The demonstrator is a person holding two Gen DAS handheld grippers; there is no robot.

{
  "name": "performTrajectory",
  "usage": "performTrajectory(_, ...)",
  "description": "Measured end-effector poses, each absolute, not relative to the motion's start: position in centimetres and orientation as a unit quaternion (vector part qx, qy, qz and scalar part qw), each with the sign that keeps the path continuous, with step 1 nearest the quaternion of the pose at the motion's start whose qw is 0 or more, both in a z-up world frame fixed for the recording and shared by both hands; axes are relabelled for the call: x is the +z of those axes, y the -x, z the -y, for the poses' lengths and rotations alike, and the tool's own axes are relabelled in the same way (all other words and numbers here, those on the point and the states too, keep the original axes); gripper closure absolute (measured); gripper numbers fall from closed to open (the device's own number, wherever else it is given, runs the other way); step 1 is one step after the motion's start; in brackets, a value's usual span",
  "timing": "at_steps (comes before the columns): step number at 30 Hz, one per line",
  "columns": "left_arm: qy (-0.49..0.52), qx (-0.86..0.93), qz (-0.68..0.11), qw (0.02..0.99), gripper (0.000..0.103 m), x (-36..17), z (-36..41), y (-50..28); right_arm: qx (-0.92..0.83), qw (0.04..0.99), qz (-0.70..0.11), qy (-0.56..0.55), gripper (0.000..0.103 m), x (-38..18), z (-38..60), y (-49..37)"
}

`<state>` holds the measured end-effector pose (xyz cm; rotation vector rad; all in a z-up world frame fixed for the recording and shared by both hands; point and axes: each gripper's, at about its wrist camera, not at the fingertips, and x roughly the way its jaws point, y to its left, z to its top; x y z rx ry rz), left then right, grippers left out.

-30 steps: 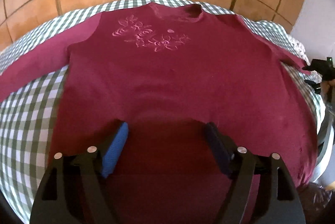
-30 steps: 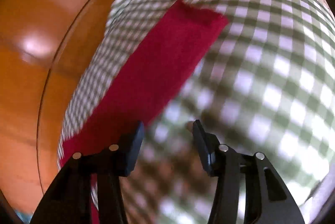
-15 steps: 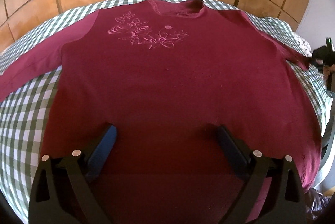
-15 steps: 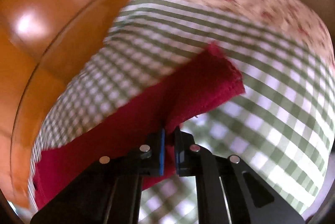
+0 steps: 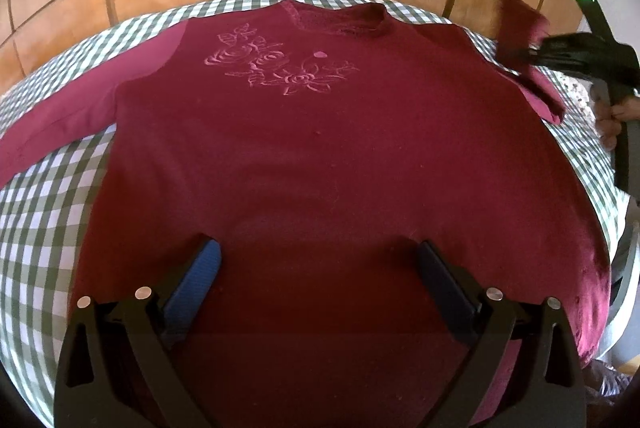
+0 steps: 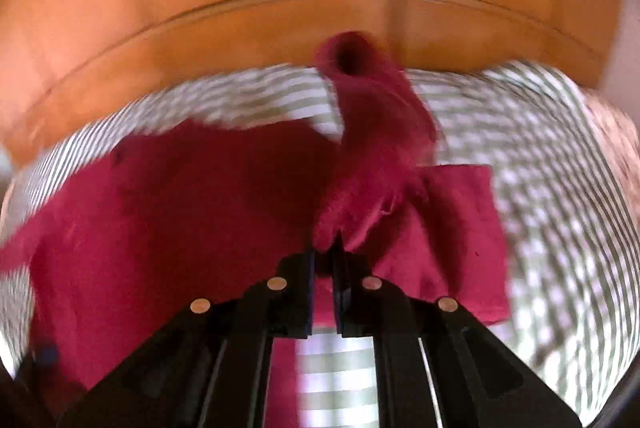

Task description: Fold small clothes

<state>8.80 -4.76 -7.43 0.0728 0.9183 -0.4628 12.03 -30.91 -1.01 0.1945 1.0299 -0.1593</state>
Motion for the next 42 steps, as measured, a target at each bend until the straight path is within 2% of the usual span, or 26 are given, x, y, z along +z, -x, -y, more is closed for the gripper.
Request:
performTrajectory(1, -0.034, -0.222, -0.439, 0.87, 0.005, -7.5, 4.7, -8.8, -0.055, 0.864, -0.495, -0.08, 0.096, -1.2, 29.0, -12.4)
performTrajectory(3, -0.033, -0.225, -0.438, 0.87, 0.005, -7.4, 4.7, -8.7, -0.033, 0.864, -0.499, -0.059, 0.078, -1.7, 26.2, -12.7)
performTrajectory(4, -0.034, -0.227, -0.438, 0.869, 0.005, -7.4, 4.6, -8.7, -0.023, 0.864, -0.499, -0.059, 0.057, -2.0, 25.3, -12.7)
performTrajectory(5, -0.035, -0.23, -0.437, 0.869, 0.005, -7.5, 4.6, -8.7, -0.016, 0.864, -0.498, -0.067, 0.049, -2.2, 24.5, -12.5)
performTrajectory(7, -0.037, -0.236, -0.438, 0.867, 0.005, -7.5, 4.5, -8.7, -0.014, 0.866, -0.494, -0.073, 0.046, -2.3, 23.8, -11.9)
performTrajectory(11, -0.04, -0.237, -0.445, 0.863, 0.004, -7.4, 4.7, -8.9, -0.024, 0.874, -0.476, -0.094, 0.026, -1.4, 24.5, -8.9)
performTrajectory(13, -0.013, -0.24, -0.465, 0.852, 0.004, -6.7, 4.4, -9.6, -0.034, 0.877, -0.467, -0.107, 0.022, -0.8, 25.0, -7.0)
performTrajectory(15, 0.04, -0.246, -0.481, 0.841, 0.009, -5.8, 3.8, -10.6, -0.038, 0.873, -0.468, -0.128, 0.021, -0.9, 25.7, -5.0)
performTrajectory(18, 0.085, -0.263, -0.507, 0.817, 0.033, -5.0, 4.1, -12.5, -0.052, 0.859, -0.489, -0.143, 0.021, -2.7, 26.3, -2.7)
performTrajectory(19, 0.09, -0.273, -0.514, 0.808, 0.044, -4.8, 4.5, -13.1, -0.059, 0.853, -0.496, -0.15, 0.021, -3.5, 26.6, -2.3)
performTrajectory(20, 0.091, -0.281, -0.52, 0.802, 0.049, -4.7, 5.1, -13.7, -0.069, 0.845, -0.504, -0.163, 0.021, -4.7, 26.9, -1.8)
performTrajectory(21, 0.09, -0.286, -0.524, 0.797, 0.049, -4.4, 5.9, -14.5, -0.07, 0.846, -0.498, -0.175, 0.02, -5.4, 27.1, -1.4)
performTrajectory(23, 0.1, -0.301, -0.527, 0.788, 0.049, -3.7, 7.6, -16.0, -0.067, 0.866, -0.462, -0.177, 0.01, -5.6, 26.7, -0.5)
performTrajectory(26, 0.117, -0.313, -0.513, 0.791, 0.047, -2.8, 9.9, -17.9, -0.073, 0.878, -0.453, -0.133, 0.002, -6.1, 25.1, -0.6)
performTrajectory(27, 0.119, -0.314, -0.505, 0.795, 0.044, -2.6, 11.2, -18.8, -0.073, 0.878, -0.455, -0.13, 0.002, -6.1, 25.0, -0.7)
performTrajectory(28, 0.119, -0.315, -0.503, 0.796, 0.037, -2.6, 12.1, -19.5, -0.072, 0.878, -0.455, -0.133, 0.002, -6.1, 25.1, -0.6)
performTrajectory(29, 0.12, -0.316, -0.502, 0.796, 0.036, -2.7, 13.4, -20.3, -0.068, 0.878, -0.452, -0.14, 0.002, -6.1, 25.3, -0.5)
performTrajectory(36, 0.095, -0.323, -0.539, 0.772, 0.036, -5.3, 19.3, -24.3, -0.063, 0.884, -0.437, -0.155, 0.002, -5.9, 25.8, 0.4)
performTrajectory(37, 0.09, -0.322, -0.541, 0.771, 0.041, -5.5, 19.8, -24.5, -0.062, 0.884, -0.436, -0.157, 0.002, -5.9, 25.8, 0.5)
performTrajectory(38, 0.085, -0.323, -0.54, 0.772, 0.058, -5.6, 20.3, -24.7, -0.06, 0.884, -0.435, -0.159, 0.002, -5.9, 25.8, 0.5)
performTrajectory(39, 0.074, -0.329, -0.54, 0.771, 0.069, -5.6, 21.0, -25.1, -0.059, 0.885, -0.434, -0.161, 0.002, -5.9, 25.9, 0.5)
performTrajectory(40, 0.066, -0.333, -0.539, 0.771, 0.09, -5.5, 21.4, -25.4, -0.058, 0.885, -0.433, -0.162, 0.002, -5.9, 25.8, 0.5)
performTrajectory(42, 0.08, -0.343, -0.519, 0.779, 0.094, -4.4, 21.4, -25.8, -0.057, 0.884, -0.433, -0.164, 0.002, -5.8, 25.9, 0.6)
